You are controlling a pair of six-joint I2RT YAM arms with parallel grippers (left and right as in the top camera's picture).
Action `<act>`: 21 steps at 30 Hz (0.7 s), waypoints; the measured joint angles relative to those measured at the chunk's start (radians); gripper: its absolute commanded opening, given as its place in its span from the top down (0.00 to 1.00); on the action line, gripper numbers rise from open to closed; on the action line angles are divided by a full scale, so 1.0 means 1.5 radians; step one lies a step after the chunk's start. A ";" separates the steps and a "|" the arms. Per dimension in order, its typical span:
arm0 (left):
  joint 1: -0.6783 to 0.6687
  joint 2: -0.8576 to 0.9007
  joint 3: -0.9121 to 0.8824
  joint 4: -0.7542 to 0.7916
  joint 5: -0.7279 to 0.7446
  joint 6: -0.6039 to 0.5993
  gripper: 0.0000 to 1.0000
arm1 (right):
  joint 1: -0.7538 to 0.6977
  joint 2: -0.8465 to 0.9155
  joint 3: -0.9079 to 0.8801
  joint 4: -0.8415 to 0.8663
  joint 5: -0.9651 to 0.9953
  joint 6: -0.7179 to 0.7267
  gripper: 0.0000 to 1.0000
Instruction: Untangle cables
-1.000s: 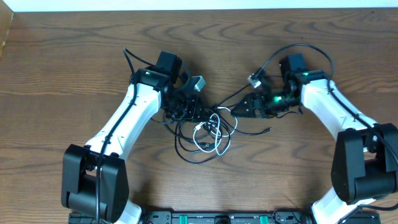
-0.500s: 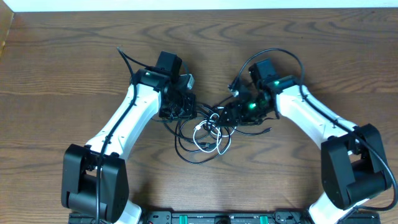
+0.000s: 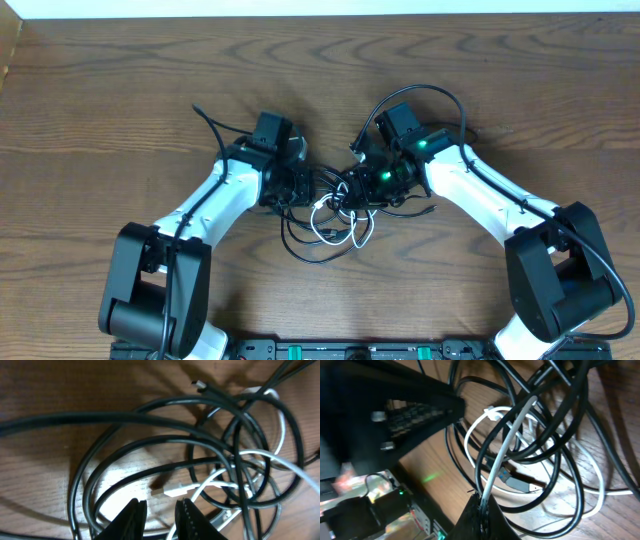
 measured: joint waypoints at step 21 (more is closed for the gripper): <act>-0.005 -0.014 -0.114 0.127 -0.039 -0.034 0.75 | -0.008 -0.391 0.005 0.200 -0.059 -0.008 0.99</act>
